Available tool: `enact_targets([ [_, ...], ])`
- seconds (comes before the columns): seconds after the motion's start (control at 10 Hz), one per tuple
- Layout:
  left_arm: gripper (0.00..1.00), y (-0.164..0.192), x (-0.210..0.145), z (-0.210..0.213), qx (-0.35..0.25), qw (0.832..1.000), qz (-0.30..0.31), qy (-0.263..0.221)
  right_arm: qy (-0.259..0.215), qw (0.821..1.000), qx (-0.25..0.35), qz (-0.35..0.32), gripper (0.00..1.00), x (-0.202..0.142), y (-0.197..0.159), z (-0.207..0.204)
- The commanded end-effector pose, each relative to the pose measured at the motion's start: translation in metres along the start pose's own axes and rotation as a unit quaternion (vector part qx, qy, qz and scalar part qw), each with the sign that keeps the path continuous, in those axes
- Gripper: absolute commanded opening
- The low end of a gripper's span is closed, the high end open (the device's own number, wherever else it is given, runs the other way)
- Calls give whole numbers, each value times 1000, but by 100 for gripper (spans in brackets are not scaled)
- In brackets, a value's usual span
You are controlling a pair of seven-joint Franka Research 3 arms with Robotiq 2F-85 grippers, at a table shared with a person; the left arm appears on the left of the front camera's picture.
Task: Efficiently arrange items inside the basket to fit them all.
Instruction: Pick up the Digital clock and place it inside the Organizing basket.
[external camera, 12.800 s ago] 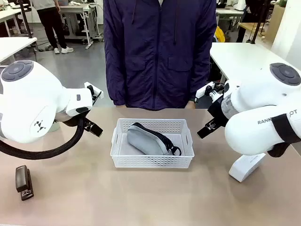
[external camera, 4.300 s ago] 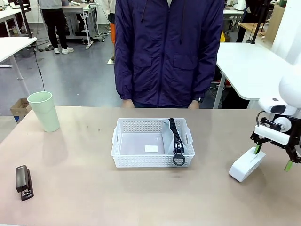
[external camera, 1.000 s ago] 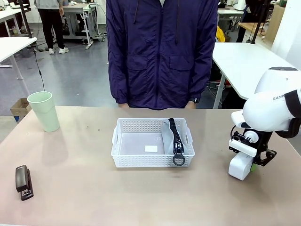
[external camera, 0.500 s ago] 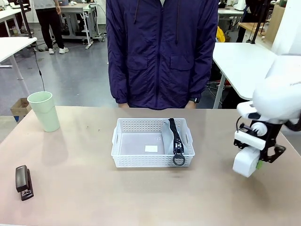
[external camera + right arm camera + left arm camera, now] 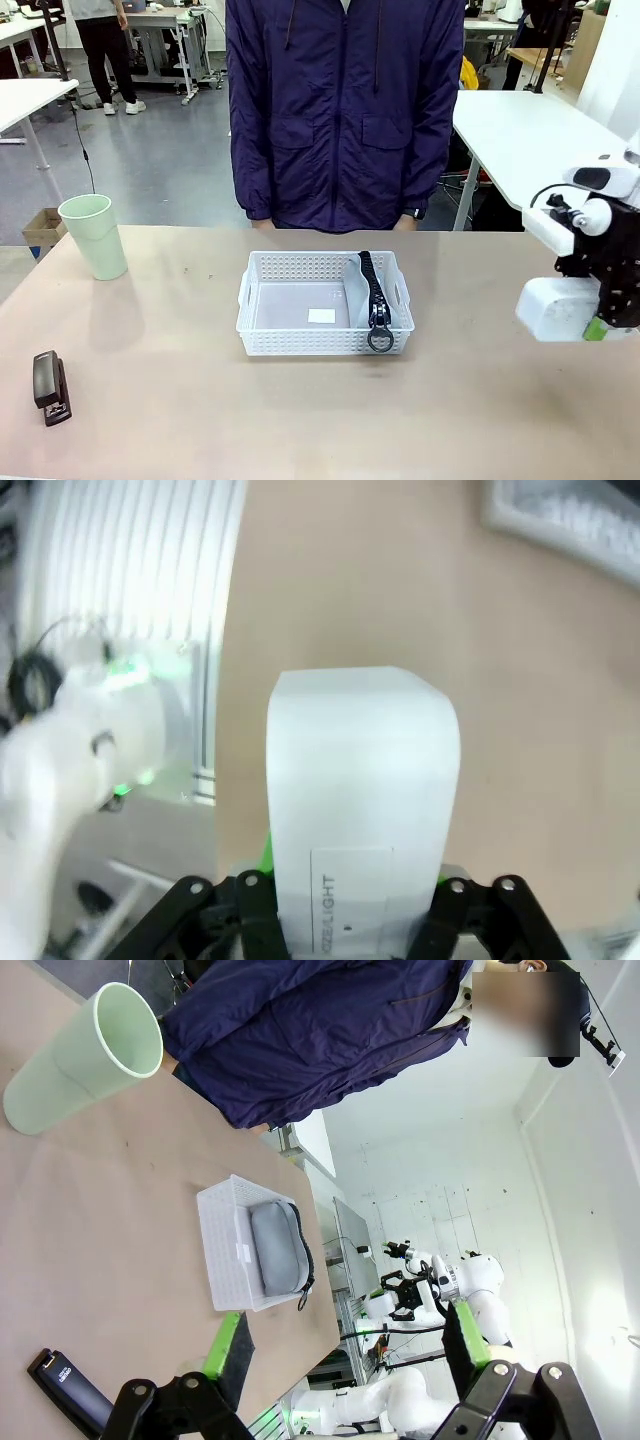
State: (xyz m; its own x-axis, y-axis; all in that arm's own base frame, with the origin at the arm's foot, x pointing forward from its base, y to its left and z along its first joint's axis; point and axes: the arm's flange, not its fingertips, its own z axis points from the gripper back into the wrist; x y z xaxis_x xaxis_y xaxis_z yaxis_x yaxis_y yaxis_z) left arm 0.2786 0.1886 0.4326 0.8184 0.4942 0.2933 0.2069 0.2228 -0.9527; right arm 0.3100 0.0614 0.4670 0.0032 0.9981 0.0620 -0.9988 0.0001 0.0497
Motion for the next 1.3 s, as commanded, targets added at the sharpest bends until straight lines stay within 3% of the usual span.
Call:
enact_targets([
  [0.0,100,0,-1,1,-7,1000,-10,-1,2,998,12,66,0,1,-1,-6],
  [0.4,100,0,-1,1,-7,1000,-10,-1,2,998,12,66,0,1,-1,-6],
  [0.5,100,0,-1,1,-7,1000,-10,-1,1,999,12,50,52,7,0,-7],
  [0.6,100,0,-1,1,-7,1000,-10,-1,6,999,34,18,52,20,-5,-2],
  [0.7,100,0,-1,1,-7,1000,-10,-1,14,999,18,22,52,45,-12,12],
  [0.9,100,0,-1,1,-7,1000,-10,-1,0,999,45,-23,52,117,-36,30],
  [1.1,100,0,-1,1,-7,1000,-10,-1,32,990,80,-108,52,186,-58,18],
  [1.2,100,0,-1,1,-7,1000,-10,-1,25,988,68,-136,52,223,-65,11],
])
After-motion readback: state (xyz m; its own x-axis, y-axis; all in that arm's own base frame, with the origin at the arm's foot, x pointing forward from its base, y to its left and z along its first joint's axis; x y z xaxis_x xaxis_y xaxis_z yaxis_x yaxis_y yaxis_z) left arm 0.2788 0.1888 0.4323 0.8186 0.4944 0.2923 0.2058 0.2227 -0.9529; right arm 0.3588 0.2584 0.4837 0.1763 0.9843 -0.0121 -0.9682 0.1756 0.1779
